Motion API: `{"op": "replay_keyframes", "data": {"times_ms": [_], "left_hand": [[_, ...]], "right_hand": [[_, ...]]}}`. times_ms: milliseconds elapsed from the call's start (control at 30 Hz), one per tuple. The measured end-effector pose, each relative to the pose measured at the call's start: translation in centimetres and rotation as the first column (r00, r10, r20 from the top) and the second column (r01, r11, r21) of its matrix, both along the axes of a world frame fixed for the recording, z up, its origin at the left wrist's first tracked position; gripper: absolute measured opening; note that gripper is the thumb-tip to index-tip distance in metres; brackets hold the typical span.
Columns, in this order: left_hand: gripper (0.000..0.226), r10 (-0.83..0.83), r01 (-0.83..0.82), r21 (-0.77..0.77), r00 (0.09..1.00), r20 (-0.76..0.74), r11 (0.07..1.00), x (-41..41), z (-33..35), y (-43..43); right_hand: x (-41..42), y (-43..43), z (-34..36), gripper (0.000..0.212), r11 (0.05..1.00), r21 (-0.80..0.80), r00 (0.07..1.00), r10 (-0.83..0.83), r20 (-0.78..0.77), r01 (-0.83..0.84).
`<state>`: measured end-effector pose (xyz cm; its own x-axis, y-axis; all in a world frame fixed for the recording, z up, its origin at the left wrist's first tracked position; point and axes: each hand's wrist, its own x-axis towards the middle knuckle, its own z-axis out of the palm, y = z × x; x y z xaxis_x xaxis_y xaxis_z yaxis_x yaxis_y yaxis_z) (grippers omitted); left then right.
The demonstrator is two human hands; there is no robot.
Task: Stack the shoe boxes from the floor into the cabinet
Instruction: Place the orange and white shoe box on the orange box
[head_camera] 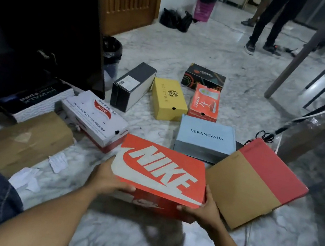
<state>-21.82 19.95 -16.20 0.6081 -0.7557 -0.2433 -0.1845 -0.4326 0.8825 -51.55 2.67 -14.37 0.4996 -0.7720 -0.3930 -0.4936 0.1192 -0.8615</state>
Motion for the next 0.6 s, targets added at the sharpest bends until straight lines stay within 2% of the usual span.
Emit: {"op": "replay_keyframes", "data": {"times_ms": [67, 133, 233, 333, 400, 500, 600], "left_hand": [[0.102, 0.093, -0.090, -0.060, 0.995, 0.045, 0.994, 0.2, 2.6, 0.9], [0.100, 0.193, -0.185, -0.094, 0.977, 0.088, 0.978, 0.8, 4.6, 2.8], [0.095, 0.339, -0.322, -0.146, 0.935, 0.107, 0.935, 2.5, 5.8, 7.2], [0.110, 0.479, -0.467, -0.162, 0.877, 0.045, 0.869, 4.5, 6.3, 12.3], [0.116, 0.563, -0.556, -0.162, 0.826, 0.002, 0.815, 5.5, 6.4, 15.7], [0.102, 0.675, -0.671, -0.166, 0.736, -0.038, 0.723, 6.5, 6.3, 20.4], [0.098, 0.761, -0.752, -0.151, 0.649, -0.005, 0.641, 6.8, 6.2, 23.8]], "right_hand": [[2.1, 0.2, 2.3, 0.083, 1.000, 0.008, 1.000, -0.005, 0.017, 0.004], [4.7, 0.7, 4.4, 0.081, 1.000, 0.010, 1.000, -0.003, 0.016, 0.002], [9.7, 2.1, 6.7, 0.096, 0.996, -0.050, 0.997, 0.072, 0.003, -0.072], [15.5, 4.6, 8.8, 0.109, 0.980, -0.091, 0.984, 0.179, 0.004, -0.178], [19.2, 6.8, 10.2, 0.127, 0.964, -0.095, 0.968, 0.249, -0.021, -0.250], [23.7, 9.8, 11.5, 0.137, 0.915, -0.147, 0.927, 0.371, -0.051, -0.375], [27.6, 11.6, 12.3, 0.143, 0.835, -0.213, 0.862, 0.494, -0.115, -0.507]]}}
